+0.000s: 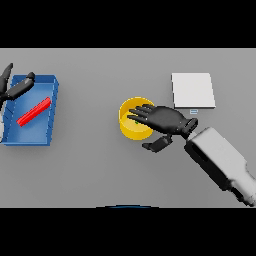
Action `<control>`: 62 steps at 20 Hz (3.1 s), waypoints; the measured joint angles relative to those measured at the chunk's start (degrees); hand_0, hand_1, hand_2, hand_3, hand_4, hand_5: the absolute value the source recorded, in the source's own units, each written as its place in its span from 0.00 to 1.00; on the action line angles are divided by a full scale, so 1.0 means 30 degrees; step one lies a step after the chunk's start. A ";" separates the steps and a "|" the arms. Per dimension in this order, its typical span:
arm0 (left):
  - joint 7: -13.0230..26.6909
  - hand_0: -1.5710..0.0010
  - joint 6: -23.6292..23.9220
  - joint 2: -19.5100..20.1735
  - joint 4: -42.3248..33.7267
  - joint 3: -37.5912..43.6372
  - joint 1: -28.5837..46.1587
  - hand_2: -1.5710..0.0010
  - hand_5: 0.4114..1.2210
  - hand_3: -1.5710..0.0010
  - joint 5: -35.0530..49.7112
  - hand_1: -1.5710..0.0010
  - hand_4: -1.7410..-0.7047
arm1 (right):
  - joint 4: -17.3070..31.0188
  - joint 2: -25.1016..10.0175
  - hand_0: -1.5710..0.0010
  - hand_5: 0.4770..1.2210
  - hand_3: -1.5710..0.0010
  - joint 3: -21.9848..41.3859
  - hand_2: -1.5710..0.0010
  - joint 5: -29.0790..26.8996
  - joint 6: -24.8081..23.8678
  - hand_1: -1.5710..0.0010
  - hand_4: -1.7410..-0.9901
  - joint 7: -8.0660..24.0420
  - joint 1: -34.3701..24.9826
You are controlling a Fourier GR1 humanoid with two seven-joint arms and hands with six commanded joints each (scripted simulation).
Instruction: Pick up the red beaker and tilt it to pour out 1 green nut into yellow bowl. Pick up the yellow bowl and place it on the metallic measuring scale.
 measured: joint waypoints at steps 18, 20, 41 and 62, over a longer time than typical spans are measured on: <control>-0.0616 1.00 -0.0363 0.0342 0.0565 -0.0029 -0.0166 1.00 0.37 1.00 -0.0216 1.00 0.92 | 0.3811 0.1290 0.45 0.77 0.57 0.1752 0.50 0.1070 0.1518 0.47 0.33 -0.0126 -0.2539; -0.0680 1.00 -0.0351 0.0249 0.0544 -0.0058 -0.0229 1.00 0.37 1.00 -0.0181 1.00 0.92 | 0.3771 0.1131 0.29 0.85 0.44 0.1683 0.32 0.0806 0.1586 0.30 0.22 -0.0778 -0.2548; -0.0957 1.00 -0.0415 0.0189 0.0582 0.0059 -0.0242 1.00 0.36 1.00 0.0062 1.00 0.91 | -0.1239 -0.1435 0.00 1.00 0.25 -0.0013 0.04 -0.0789 0.4942 0.00 0.00 0.2198 -0.2360; 0.1904 1.00 -0.0428 0.0311 -0.1254 0.0179 0.0116 1.00 0.47 1.00 0.0573 1.00 0.85 | 0.7545 -0.3219 0.00 1.00 0.21 -0.3464 0.08 -0.0430 -0.0602 0.00 0.00 0.1338 -0.4581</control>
